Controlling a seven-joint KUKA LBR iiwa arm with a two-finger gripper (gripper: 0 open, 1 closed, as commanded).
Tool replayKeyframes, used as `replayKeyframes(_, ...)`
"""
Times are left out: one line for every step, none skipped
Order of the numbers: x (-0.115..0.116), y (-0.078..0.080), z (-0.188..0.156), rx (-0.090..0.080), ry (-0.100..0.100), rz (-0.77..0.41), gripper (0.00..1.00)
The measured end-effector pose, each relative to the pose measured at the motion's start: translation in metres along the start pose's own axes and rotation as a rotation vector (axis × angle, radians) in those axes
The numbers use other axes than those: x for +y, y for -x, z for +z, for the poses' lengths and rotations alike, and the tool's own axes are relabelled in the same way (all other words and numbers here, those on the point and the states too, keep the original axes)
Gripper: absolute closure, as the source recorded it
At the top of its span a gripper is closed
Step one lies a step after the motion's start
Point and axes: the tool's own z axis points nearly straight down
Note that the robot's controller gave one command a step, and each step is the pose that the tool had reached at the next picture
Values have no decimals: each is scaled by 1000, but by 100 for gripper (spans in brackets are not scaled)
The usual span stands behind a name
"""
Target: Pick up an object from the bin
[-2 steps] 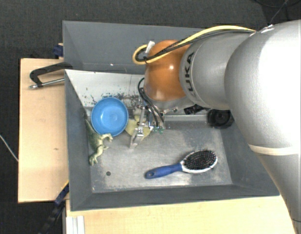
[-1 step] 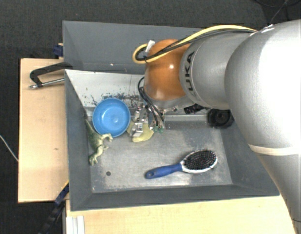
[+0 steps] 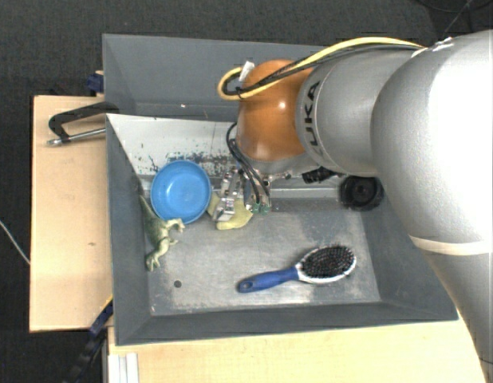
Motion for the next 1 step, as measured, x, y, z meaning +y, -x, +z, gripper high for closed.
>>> replayKeyframes(1, 3, -54, -5, 1, 0, 100)
